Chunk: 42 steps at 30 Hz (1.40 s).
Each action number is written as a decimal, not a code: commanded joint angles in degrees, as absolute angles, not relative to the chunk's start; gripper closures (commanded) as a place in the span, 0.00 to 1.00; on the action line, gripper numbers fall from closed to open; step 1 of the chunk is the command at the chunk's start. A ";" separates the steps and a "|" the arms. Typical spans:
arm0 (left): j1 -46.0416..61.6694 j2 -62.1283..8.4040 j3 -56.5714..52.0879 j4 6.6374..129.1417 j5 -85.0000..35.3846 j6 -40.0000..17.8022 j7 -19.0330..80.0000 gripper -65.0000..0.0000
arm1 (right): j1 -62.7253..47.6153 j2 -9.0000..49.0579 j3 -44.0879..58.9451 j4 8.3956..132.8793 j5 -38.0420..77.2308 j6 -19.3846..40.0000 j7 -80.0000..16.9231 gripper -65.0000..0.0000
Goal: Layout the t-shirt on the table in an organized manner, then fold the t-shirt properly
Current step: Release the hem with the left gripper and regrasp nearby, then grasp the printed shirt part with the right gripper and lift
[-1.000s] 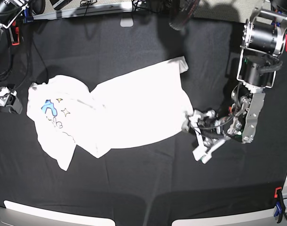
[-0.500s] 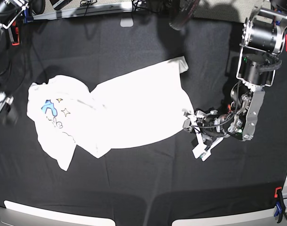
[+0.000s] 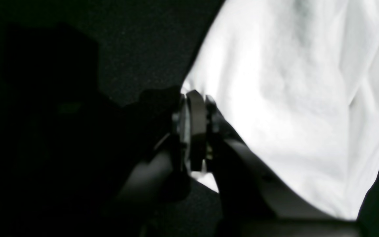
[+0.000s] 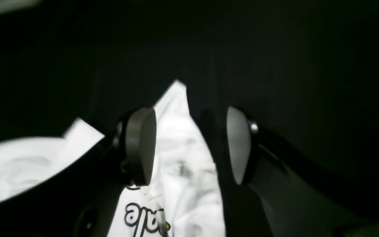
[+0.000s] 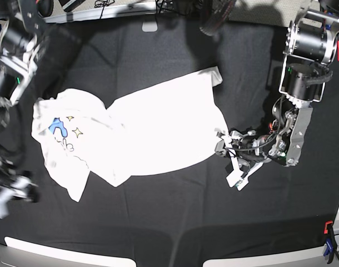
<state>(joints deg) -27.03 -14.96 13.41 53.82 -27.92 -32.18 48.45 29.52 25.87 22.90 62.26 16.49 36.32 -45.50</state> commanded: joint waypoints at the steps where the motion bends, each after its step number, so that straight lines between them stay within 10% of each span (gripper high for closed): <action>1: -28.60 -15.25 13.15 54.57 -28.67 -32.62 47.90 1.00 | 32.36 26.89 21.26 59.79 15.97 35.90 -43.13 0.49; 13: -28.60 -15.27 13.15 54.57 -28.62 -32.62 47.92 1.00 | 36.14 21.21 10.85 38.13 4.62 27.70 -32.95 0.52; 18: -28.67 -15.29 13.13 54.57 -28.56 -32.64 47.64 1.00 | 36.14 18.06 10.85 38.13 0.30 22.31 -32.56 1.00; 42: -46.94 -15.29 13.13 54.57 -21.08 -24.86 41.19 1.00 | 54.39 19.05 10.85 45.71 0.60 22.72 -43.55 1.00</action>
<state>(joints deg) -44.71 -15.07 13.41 53.60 -20.69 -24.88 42.24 51.83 18.44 10.81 44.60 0.08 22.68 -44.91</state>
